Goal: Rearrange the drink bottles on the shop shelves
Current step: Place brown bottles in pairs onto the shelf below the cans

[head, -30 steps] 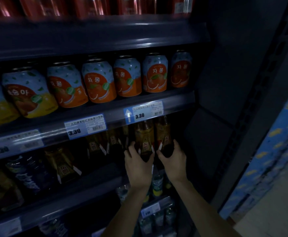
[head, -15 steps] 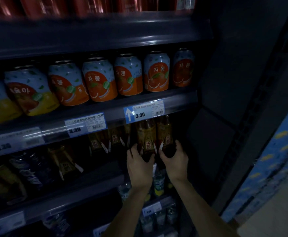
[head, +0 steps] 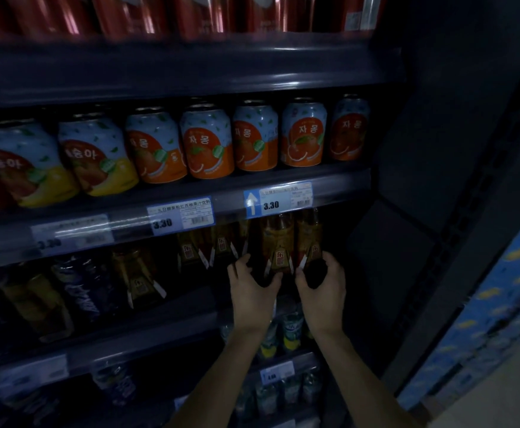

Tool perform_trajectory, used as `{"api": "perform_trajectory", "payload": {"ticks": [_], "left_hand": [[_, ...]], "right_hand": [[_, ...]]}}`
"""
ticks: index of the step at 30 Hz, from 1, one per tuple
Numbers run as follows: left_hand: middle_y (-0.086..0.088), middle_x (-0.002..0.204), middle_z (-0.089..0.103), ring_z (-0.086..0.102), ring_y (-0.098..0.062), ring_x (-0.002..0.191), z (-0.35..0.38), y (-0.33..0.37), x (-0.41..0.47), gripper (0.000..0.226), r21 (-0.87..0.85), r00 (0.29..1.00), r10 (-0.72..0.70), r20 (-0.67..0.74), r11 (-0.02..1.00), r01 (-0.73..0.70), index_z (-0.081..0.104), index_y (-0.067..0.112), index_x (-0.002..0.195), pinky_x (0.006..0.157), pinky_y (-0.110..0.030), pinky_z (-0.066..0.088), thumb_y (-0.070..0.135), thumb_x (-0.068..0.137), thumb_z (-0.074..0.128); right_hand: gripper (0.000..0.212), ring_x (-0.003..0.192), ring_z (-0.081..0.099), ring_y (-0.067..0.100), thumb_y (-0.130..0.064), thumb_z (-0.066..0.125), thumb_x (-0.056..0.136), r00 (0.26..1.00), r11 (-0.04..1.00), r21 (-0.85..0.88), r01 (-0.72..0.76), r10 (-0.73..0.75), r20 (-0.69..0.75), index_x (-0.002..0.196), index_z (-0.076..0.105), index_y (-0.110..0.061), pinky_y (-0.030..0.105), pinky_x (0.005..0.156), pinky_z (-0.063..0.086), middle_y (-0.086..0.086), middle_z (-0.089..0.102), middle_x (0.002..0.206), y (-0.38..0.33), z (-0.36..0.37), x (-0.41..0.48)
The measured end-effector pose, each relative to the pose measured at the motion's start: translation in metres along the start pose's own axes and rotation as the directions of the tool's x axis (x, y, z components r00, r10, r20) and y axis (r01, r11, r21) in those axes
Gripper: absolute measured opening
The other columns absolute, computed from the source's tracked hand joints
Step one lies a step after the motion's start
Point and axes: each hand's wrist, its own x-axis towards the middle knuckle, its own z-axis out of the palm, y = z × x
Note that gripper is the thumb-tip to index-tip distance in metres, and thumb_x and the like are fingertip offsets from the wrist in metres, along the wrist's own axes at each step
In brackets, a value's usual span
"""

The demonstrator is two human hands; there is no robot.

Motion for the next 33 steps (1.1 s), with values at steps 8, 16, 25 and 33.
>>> {"api": "perform_trajectory", "payload": {"ticks": [8, 16, 25, 33], "left_hand": [[0.009, 0.108, 0.049, 0.051, -0.006, 0.098, -0.077, 0.002, 0.000, 0.049, 0.019, 0.988, 0.054, -0.142, 0.998, -0.052, 0.053, 0.020, 0.116, 0.085, -0.022, 0.044, 0.035, 0.076, 0.077], [0.018, 0.093, 0.052, 0.055, -0.003, 0.088, -0.184, -0.027, -0.008, 0.027, 0.049, 0.943, 0.030, -0.331, 0.999, -0.015, 0.054, 0.029, 0.096, 0.074, -0.011, 0.043, 0.033, 0.079, 0.074], [0.009, 0.109, 0.043, 0.050, -0.007, 0.094, -0.280, -0.072, -0.011, 0.044, 0.050, 0.859, -0.124, -0.496, 0.984, 0.171, 0.049, 0.021, 0.114, 0.080, -0.021, 0.043, 0.035, 0.080, 0.074], [0.001, 0.135, 0.042, 0.046, -0.015, 0.121, -0.296, -0.087, 0.009, 0.070, 0.036, 0.863, -0.201, -0.464, 0.969, 0.246, 0.033, 0.018, 0.141, 0.094, -0.022, 0.040, 0.031, 0.083, 0.071]], "right_hand": [[0.037, 0.106, 0.053, 0.020, -0.022, 0.070, 0.084, 0.986, 0.985, 0.056, 0.163, -0.162, -0.031, 0.115, 0.055, -0.009, 0.036, 0.096, 0.045, 0.004, 0.057, 0.108, -0.054, 0.033, -0.039], [0.040, 0.101, 0.052, 0.009, -0.022, 0.070, 0.084, 0.968, 0.972, 0.199, 0.125, -0.164, 0.188, 0.119, 0.053, -0.012, 0.007, 0.085, 0.032, -0.006, 0.052, 0.108, -0.115, 0.108, -0.108], [0.046, 0.106, 0.050, 0.011, -0.018, 0.071, 0.085, 0.957, 0.974, 0.224, 0.043, -0.105, 0.271, 0.125, 0.050, -0.009, 0.007, 0.087, 0.031, -0.004, 0.047, 0.114, -0.147, 0.164, -0.159], [0.060, 0.118, 0.044, 0.015, -0.024, 0.070, 0.085, 0.978, 0.984, 0.179, 0.003, -0.041, 0.205, 0.134, 0.040, -0.008, 0.027, 0.098, 0.036, 0.008, 0.045, 0.130, -0.155, 0.192, -0.153]]}}
